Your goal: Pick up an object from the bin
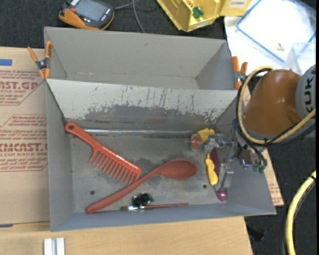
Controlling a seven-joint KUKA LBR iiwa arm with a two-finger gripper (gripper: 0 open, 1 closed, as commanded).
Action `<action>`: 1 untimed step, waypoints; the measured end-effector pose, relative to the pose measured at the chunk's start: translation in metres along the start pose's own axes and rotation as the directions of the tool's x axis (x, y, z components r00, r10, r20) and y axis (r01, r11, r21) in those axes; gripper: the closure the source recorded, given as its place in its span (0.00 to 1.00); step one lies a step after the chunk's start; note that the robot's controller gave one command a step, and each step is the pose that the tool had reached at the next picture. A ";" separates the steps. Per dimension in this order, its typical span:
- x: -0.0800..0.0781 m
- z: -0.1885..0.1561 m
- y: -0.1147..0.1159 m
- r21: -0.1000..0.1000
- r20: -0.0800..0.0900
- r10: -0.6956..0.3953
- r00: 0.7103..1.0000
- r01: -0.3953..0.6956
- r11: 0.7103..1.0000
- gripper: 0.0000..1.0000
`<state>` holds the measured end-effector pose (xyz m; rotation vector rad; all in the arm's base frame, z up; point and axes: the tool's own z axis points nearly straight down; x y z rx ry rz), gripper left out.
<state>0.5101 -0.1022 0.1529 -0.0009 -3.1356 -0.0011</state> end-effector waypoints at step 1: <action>-0.002 -0.003 0.000 0.001 0.007 -0.001 1.000 0.001 1.000 0.00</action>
Offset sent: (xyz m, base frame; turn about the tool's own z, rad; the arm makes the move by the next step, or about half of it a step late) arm 0.0217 0.0751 -0.0829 -0.0802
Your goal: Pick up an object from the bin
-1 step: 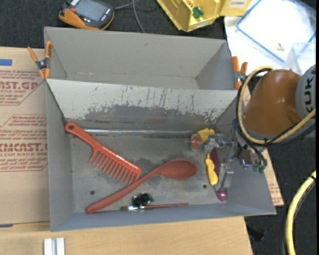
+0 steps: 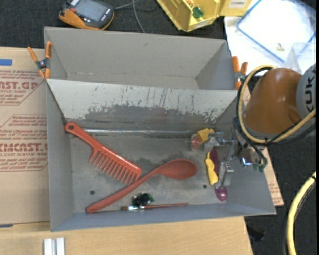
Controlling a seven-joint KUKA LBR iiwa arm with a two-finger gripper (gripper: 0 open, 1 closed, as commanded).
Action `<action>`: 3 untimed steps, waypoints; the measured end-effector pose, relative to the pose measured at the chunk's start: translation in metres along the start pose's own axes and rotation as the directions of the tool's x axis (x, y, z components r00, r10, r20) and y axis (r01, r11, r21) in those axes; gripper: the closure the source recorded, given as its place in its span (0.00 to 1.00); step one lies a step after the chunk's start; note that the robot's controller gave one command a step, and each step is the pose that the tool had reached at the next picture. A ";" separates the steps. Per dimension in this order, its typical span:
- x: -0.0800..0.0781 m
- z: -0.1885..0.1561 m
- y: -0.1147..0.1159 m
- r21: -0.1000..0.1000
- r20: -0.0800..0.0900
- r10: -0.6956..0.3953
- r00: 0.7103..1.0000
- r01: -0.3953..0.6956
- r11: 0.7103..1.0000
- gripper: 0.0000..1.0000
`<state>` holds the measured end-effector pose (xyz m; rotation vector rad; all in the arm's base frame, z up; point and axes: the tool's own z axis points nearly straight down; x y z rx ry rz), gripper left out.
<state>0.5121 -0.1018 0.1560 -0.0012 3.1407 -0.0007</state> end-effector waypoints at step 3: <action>-0.020 0.084 0.078 -0.002 -0.003 -0.089 0.996 0.089 0.996 0.00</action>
Offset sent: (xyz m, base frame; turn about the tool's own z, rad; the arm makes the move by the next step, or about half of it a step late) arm 0.0331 0.0841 -0.0437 -0.1672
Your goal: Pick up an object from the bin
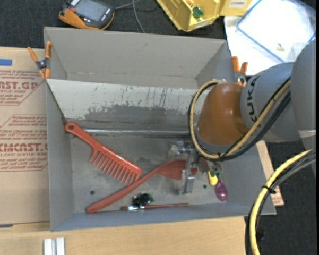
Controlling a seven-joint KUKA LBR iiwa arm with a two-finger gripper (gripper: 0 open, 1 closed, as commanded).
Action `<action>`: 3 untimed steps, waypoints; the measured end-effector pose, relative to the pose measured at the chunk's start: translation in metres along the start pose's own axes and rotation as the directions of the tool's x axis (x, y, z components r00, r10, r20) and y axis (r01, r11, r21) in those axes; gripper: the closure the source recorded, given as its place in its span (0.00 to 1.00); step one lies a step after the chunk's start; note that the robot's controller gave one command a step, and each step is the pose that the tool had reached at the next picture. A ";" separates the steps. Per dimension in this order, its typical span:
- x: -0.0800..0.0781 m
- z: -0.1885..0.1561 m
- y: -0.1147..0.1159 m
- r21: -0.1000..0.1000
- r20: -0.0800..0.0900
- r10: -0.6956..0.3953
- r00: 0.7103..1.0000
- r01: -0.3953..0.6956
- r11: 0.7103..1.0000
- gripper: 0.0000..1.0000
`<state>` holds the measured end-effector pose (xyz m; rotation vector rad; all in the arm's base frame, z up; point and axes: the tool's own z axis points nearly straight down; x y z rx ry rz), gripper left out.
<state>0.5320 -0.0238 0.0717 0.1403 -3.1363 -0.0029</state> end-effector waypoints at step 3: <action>0.000 0.000 0.001 0.001 0.003 0.004 1.000 -0.004 1.000 1.00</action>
Offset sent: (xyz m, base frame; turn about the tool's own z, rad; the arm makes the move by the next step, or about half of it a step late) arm -0.0002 0.0003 0.0003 0.0035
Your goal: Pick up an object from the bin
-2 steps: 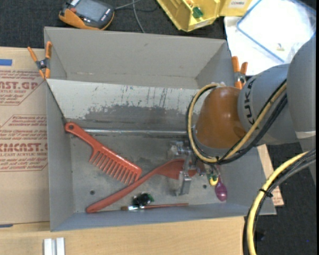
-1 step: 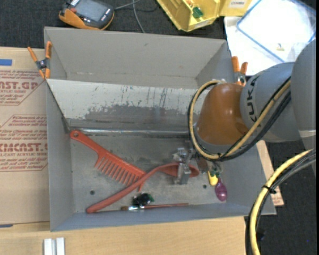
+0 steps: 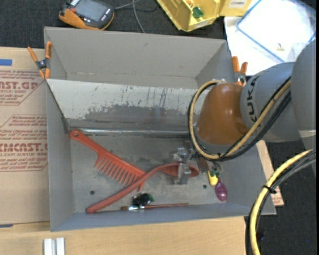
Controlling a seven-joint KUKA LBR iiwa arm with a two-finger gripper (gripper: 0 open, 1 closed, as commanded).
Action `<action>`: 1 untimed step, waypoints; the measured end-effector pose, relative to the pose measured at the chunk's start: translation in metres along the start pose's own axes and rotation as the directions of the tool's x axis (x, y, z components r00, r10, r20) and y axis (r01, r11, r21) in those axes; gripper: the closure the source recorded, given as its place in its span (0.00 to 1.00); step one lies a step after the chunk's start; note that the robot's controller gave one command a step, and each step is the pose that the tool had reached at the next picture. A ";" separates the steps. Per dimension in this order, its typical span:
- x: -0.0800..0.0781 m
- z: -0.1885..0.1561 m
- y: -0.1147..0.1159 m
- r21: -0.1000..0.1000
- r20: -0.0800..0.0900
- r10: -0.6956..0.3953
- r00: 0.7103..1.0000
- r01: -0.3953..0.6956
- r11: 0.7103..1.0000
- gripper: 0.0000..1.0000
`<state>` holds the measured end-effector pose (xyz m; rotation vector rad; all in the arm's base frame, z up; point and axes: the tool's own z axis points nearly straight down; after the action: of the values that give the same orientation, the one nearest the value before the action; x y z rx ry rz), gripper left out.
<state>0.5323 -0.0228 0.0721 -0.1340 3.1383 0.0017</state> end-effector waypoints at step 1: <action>0.000 0.000 0.000 0.000 0.000 0.000 1.000 0.000 1.000 1.00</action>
Offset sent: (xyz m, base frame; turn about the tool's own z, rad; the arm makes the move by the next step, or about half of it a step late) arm -0.0001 0.0000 0.0969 0.0002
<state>0.5323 -0.0228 0.0721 -0.1333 3.1382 0.0014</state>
